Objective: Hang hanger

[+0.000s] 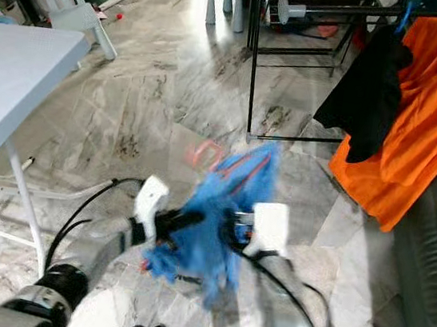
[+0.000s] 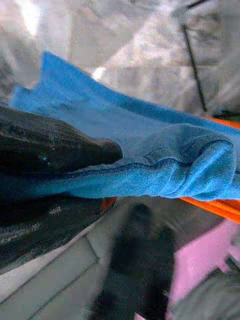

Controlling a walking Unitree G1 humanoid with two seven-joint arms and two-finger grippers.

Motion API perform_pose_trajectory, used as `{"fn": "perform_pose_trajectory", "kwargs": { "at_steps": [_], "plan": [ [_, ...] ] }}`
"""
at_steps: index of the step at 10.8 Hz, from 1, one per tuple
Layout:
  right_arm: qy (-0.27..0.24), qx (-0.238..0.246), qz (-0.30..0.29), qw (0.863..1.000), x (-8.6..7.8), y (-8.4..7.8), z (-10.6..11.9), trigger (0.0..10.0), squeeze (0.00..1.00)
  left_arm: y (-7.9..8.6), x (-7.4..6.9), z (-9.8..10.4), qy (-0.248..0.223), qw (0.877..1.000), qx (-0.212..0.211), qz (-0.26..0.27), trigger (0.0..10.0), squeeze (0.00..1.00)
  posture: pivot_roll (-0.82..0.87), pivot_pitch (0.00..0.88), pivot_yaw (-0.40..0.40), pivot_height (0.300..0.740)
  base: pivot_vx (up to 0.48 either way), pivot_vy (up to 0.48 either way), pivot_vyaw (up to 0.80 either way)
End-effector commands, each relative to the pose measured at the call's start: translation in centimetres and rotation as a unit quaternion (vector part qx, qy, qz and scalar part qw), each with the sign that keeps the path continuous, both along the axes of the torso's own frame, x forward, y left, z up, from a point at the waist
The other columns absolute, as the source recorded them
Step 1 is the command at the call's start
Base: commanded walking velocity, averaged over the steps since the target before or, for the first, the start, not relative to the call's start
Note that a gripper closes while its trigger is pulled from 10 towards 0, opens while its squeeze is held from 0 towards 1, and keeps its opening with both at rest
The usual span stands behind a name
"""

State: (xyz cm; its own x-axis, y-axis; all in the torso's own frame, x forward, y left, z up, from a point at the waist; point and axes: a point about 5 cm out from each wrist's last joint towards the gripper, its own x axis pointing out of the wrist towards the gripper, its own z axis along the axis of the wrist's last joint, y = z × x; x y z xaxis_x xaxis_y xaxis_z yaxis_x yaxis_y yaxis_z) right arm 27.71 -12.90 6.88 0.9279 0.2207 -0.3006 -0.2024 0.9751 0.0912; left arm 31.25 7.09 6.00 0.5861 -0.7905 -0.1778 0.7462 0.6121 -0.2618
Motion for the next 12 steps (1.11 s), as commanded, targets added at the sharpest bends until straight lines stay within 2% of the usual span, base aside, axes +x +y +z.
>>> {"fn": "perform_pose_trajectory", "kwargs": {
  "at_steps": [1, 2, 4, 5, 6, 7, 9, 10, 12],
  "plan": [
    [0.004, 0.007, -0.012, 1.0, -0.2, -0.2, 0.1, 10.0, 0.0, -0.1, 0.5, 1.2, -0.021, 1.0, -0.014, 0.002, 10.0, 0.0, -0.15, 0.157, 0.125, 0.74, 0.0, 0.0, 0.0],
    [-0.005, 0.006, -0.015, 1.0, -0.6, -0.2, 0.5, 10.0, 0.0, -0.4, 0.9, 2.1, -0.055, 0.998, 0.002, 0.039, 10.0, 0.0, -0.15, 0.157, 0.129, 0.74, 0.0, 0.0, 0.0],
    [-0.01, -0.004, -0.044, 0.999, -1.0, -1.5, 0.4, 10.0, 0.0, 1.2, 1.5, 1.8, -0.026, 0.987, -0.025, 0.159, 10.0, 0.0, -0.16, 0.131, 0.135, 0.74, 0.0, 0.0, 0.0],
    [-0.006, -0.013, -0.057, 0.998, -1.4, -2.5, 0.1, 10.0, 0.0, 2.8, 1.7, 1.9, -0.033, 0.968, -0.024, 0.249, 10.0, 0.0, -0.17, 0.117, 0.133, 0.74, 0.0, 0.0, 0.0],
    [0.006, -0.019, -0.073, 0.997, -1.8, -3.9, -0.3, 10.0, 0.0, 3.1, 1.7, 1.9, -0.022, 0.981, 0.013, 0.19, 10.0, 0.0, -0.17, 0.096, 0.126, 0.74, 0.0, 0.0, 0.0],
    [0.008, -0.028, -0.069, 0.997, -1.5, -4.2, -0.5, 10.0, 0.0, 3.4, 2.0, 2.2, -0.027, 0.988, 0.041, 0.148, 10.0, 0.0, -0.15, 0.08, 0.139, 0.74, 0.0, 0.0, 0.0],
    [-0.008, -0.029, -0.09, 0.996, -0.3, -4.8, 0.1, 10.0, 0.0, 3.8, 2.0, 2.8, -0.063, 0.99, 0.097, 0.08, 10.0, 0.0, -0.15, 0.074, 0.159, 0.74, 0.0, 0.0, 0.0],
    [-0.01, -0.023, -0.1, 0.995, -0.4, -4.8, 0.2, 10.0, 0.0, 3.9, 2.0, 2.8, -0.06, 0.99, 0.092, 0.089, 10.0, 0.0, -0.16, 0.081, 0.169, 0.74, 0.0, 0.0, 0.0],
    [-0.011, 0.003, -0.113, 0.994, -1.7, -4.1, 0.2, 10.0, 0.0, 2.9, 1.7, 2.9, -0.067, 0.988, 0.056, 0.128, 10.0, 0.0, -0.17, 0.113, 0.149, 0.74, 0.0, 0.0, 0.0]
  ]
}}
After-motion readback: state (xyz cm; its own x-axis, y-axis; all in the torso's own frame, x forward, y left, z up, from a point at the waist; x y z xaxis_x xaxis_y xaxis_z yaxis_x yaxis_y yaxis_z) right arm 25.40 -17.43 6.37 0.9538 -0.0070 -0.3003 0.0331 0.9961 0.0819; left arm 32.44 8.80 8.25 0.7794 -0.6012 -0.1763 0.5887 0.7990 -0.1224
